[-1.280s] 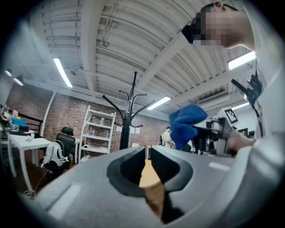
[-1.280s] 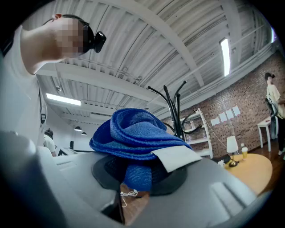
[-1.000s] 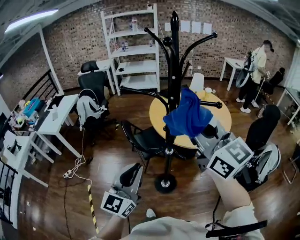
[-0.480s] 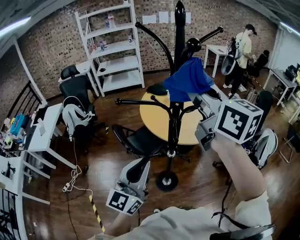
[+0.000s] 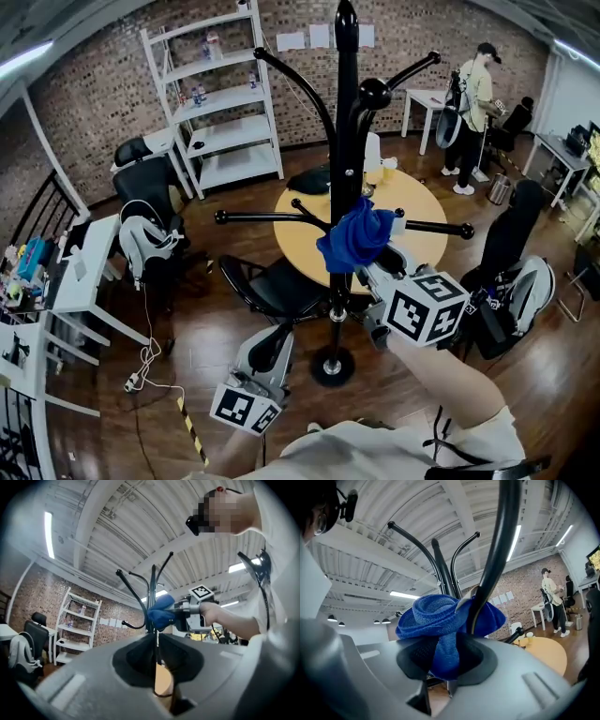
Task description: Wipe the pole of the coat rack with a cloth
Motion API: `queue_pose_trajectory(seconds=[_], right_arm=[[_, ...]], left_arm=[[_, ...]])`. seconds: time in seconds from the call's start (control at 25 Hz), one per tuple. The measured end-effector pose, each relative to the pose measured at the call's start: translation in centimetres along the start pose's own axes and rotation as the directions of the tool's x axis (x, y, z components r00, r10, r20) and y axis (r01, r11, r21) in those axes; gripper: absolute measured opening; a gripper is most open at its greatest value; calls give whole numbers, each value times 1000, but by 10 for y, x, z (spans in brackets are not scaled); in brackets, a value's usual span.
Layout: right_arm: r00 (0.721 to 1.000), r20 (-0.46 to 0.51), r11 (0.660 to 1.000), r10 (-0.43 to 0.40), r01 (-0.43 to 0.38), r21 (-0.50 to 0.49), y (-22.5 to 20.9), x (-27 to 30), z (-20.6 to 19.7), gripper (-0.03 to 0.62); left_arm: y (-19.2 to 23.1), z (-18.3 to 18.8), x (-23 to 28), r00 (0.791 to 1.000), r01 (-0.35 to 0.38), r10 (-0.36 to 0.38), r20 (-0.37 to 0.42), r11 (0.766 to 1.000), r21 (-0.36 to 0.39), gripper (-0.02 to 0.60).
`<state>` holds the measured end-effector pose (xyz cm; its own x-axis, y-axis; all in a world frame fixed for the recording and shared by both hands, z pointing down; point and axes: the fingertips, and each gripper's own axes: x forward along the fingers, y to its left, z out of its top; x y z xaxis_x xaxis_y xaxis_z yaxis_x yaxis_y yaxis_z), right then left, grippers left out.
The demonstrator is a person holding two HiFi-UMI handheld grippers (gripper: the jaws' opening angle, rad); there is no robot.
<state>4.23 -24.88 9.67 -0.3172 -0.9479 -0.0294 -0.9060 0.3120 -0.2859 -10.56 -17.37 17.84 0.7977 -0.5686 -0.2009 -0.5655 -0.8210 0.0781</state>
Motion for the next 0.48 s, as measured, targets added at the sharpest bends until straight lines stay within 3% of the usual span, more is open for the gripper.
queue_pose_trajectory(seconds=[0.12,0.28,0.36,0.48], right_arm=[[994,75,997,74,-73,-21,18,-18,17,103],[960,194,963,201,-157,-219,53,-68,44,103],[947,194,936,258,-195,-294,64,-85,44,103],[945,175,930,276,-216,-298,67,-86,34,103]], left_arm=[[1,1,1,999,-35,35,2,999,-5,37],[6,4,3,996,-89,89,-18,996,5,37],[5,2,4,994,-102,102,-35,995,13,37],[6,11,8,994,-101,102,-25,994,46,37]])
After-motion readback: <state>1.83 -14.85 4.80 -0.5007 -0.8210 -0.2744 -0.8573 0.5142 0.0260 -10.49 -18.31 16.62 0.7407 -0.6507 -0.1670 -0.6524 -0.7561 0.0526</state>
